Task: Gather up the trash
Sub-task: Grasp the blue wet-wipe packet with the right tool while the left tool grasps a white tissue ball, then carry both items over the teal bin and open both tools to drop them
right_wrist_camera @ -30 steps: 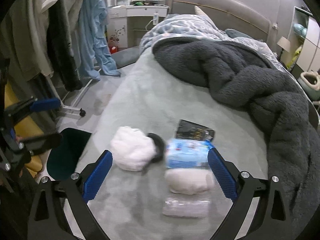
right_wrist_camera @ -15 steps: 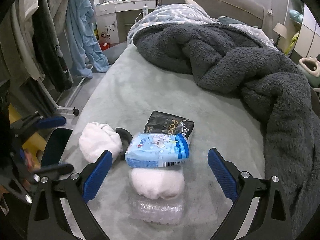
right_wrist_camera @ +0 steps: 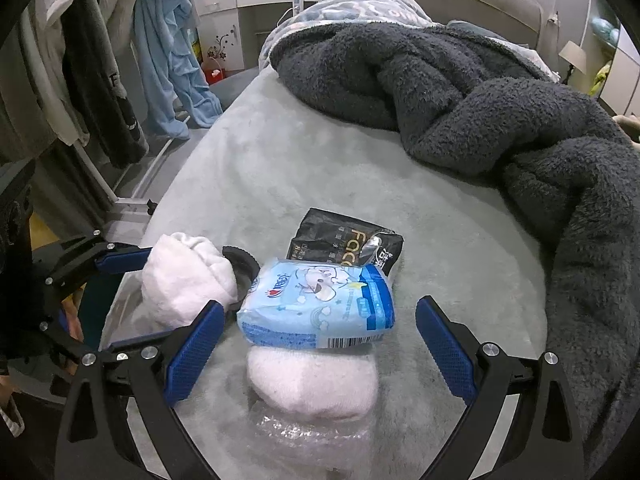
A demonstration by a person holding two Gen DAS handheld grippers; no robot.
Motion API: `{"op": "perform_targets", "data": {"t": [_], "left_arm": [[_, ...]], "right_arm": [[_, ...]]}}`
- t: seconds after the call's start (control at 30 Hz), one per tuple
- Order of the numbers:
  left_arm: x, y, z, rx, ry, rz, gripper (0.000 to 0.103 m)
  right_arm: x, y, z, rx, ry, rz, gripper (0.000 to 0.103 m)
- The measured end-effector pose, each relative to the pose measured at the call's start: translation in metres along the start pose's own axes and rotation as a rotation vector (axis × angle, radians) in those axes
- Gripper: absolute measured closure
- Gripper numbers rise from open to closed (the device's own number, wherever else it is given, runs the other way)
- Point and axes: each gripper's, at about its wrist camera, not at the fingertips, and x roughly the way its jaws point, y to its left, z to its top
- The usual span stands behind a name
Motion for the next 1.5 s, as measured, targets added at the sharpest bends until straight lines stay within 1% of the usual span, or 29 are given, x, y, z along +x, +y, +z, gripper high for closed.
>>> {"op": "perform_targets", "data": {"t": [0.07, 0.1, 0.27, 0.3, 0.33, 0.43, 0.53, 0.6, 0.83, 1.1, 1.3, 1.5], "left_arm": [[0.002, 0.001, 0.001, -0.003, 0.006, 0.003, 0.035], [0.003, 0.002, 0.001, -0.008, 0.008, 0.003, 0.04], [-0.004, 0.009, 0.003, -0.031, -0.013, -0.015, 0.048], [-0.005, 0.008, 0.003, -0.03, -0.017, -0.017, 0.049], [-0.007, 0.008, 0.003, -0.03, -0.023, -0.018, 0.049], [-0.016, 0.009, 0.005, -0.033, -0.049, -0.024, 0.049], [-0.025, 0.009, 0.006, -0.029, -0.072, -0.021, 0.049], [-0.031, 0.01, 0.006, -0.032, -0.081, -0.014, 0.049], [-0.053, 0.021, 0.007, -0.075, -0.11, 0.041, 0.049], [-0.077, 0.042, 0.004, -0.134, -0.13, 0.099, 0.049], [-0.092, 0.058, -0.004, -0.149, -0.11, 0.159, 0.049], [-0.1, 0.079, -0.02, -0.177, -0.052, 0.218, 0.049]], "right_arm": [[0.002, -0.001, 0.0, 0.001, 0.003, -0.005, 0.006], [0.003, -0.001, 0.0, 0.002, 0.006, -0.008, 0.006], [0.009, 0.002, 0.002, -0.005, 0.02, -0.017, 0.008], [0.01, 0.004, 0.002, -0.011, 0.02, -0.021, 0.014], [0.011, 0.005, 0.002, -0.016, 0.023, -0.026, 0.026], [0.016, 0.007, 0.004, -0.018, 0.042, -0.034, 0.03], [0.016, 0.01, 0.005, -0.028, 0.046, -0.052, 0.032], [0.011, 0.011, 0.009, -0.025, 0.033, -0.064, 0.032], [-0.02, 0.007, 0.018, 0.045, -0.06, -0.099, 0.032], [-0.037, 0.019, 0.016, 0.126, -0.132, -0.079, 0.032], [-0.042, 0.039, 0.019, 0.153, -0.167, -0.051, 0.032], [-0.051, 0.065, 0.024, 0.137, -0.211, -0.041, 0.032]]}}
